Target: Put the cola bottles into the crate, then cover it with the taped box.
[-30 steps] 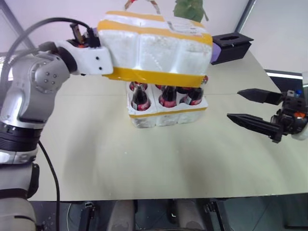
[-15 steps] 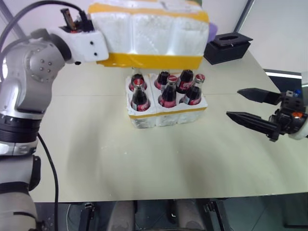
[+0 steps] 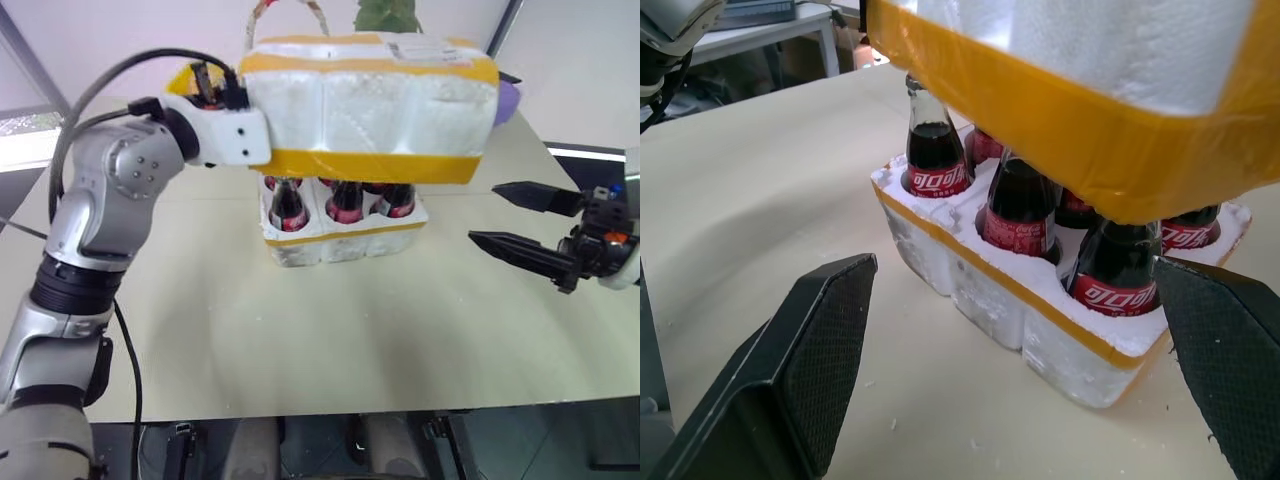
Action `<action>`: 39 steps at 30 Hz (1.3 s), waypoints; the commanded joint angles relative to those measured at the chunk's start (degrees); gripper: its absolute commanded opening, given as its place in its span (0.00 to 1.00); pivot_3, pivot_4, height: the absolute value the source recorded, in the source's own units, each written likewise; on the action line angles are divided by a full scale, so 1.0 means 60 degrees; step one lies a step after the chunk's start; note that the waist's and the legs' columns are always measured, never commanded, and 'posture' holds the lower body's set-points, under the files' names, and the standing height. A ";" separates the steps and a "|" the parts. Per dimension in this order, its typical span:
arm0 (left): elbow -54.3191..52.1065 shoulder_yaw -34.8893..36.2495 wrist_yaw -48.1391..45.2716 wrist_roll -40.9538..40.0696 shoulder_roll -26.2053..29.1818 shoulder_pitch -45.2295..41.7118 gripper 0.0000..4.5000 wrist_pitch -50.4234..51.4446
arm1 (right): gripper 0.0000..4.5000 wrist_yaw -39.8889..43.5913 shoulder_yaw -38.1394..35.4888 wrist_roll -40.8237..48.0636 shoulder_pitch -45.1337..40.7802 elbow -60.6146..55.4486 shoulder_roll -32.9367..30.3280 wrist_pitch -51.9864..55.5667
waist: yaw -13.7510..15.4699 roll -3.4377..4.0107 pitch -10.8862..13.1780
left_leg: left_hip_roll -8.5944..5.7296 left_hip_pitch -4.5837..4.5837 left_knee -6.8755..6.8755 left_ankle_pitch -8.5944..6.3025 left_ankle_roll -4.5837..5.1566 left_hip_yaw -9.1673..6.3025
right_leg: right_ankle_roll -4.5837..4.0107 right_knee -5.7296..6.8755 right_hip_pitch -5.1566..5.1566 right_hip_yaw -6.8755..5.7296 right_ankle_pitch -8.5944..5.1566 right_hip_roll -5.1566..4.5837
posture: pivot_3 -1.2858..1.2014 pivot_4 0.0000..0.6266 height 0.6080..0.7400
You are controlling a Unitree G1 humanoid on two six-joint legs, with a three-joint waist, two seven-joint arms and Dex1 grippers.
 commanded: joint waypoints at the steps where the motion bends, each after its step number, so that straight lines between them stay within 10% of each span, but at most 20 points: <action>1: -0.0384 -0.0086 0.0203 0.0483 0.0209 0.0139 0.11 -0.0474 | 1.00 -0.0110 -0.0181 0.0091 -0.0091 -0.0232 -0.0075 -0.0091 | 0.0009 0.0001 -0.0001 | 0.0000 0.0001 0.0000 0.0000 0.0000 0.0001 | 0.0000 0.0000 0.0000 0.0001 0.0000 0.0000 | 0.52 0.24 1.00; 39: -0.0676 0.0154 -0.0193 0.1141 0.0441 0.0606 0.11 -0.0578 | 1.00 -0.0606 0.0302 0.0215 -0.0369 -0.0241 0.0326 -0.0244 | 0.0007 0.0003 -0.0002 | 0.0000 0.0005 -0.0002 0.0000 0.0000 -0.0002 | 0.0000 0.0001 0.0004 0.0000 0.0000 0.0000 | 0.52 0.24 1.00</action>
